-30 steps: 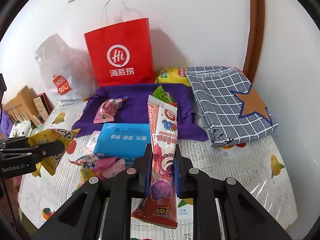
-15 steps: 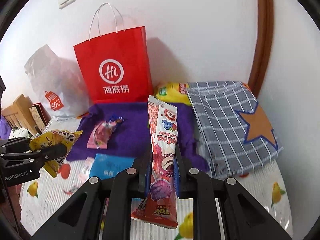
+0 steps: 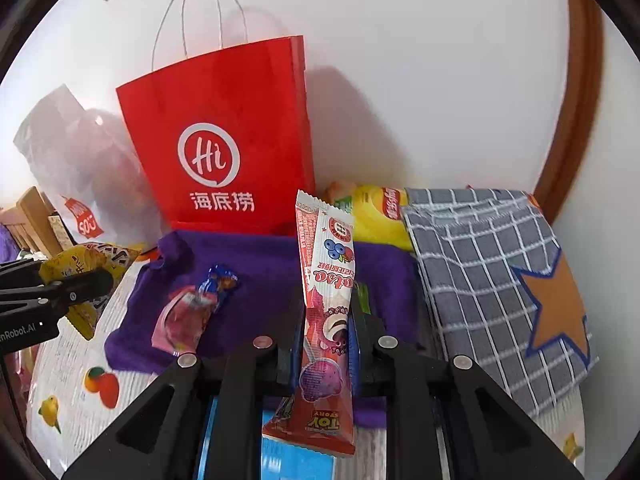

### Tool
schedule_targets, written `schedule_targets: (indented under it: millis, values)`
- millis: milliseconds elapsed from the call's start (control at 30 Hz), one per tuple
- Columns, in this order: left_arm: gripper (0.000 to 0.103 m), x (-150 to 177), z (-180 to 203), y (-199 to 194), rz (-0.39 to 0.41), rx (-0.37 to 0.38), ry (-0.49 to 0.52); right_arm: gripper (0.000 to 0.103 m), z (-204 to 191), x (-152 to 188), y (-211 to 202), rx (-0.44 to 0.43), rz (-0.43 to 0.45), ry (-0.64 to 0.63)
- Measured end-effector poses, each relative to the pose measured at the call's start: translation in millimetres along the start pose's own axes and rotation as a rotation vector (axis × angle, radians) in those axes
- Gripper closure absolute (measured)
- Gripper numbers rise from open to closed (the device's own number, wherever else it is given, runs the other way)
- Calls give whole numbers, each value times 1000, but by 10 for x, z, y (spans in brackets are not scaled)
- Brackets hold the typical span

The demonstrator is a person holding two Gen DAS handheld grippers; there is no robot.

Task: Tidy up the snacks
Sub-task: 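Carry the stick-candy packet and yellow snack packet over the purple towel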

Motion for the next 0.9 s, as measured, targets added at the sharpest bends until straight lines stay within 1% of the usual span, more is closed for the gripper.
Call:
schedule_targets:
  millis: [167, 267, 367, 467, 533, 600, 700, 900]
  values:
    - [60, -151, -67, 182, 5, -38, -2, 85, -13, -179, 235, -13, 2, -13]
    - [60, -222, -96, 296, 2, -27, -9, 85, -56, -274, 367, -20, 4, -24]
    - [60, -265, -123, 420, 4, -33, -13, 85, -105, -338, 483, -34, 9, -23]
    - [60, -261, -152, 562, -6, -26, -14, 85, -144, -312, 620, -58, -1, -20]
    - [60, -239, -174, 656, -10, -25, -19, 85, -172, -271, 755, -85, -45, -39]
    - [60, -234, -188, 776, -44, -26, -12, 85, -171, -231, 814, -69, -50, -57]
    - [60, -213, -265, 873, -67, -23, -42, 85, -149, -174, 895, -70, -78, -67]
    - [60, -190, -267, 962, -86, 11, -53, 85, -100, -114, 997, -60, -105, -75]
Point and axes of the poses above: each gripper's, at about its wrist camera, not at the fingertips, and y roughly the way its jaws point, z to its right, x to its underside, the point moved 2 cm from there along y, roughly the way its jaws point, and after that the axes turned 1 degree about -x, right-handed, at the moved point
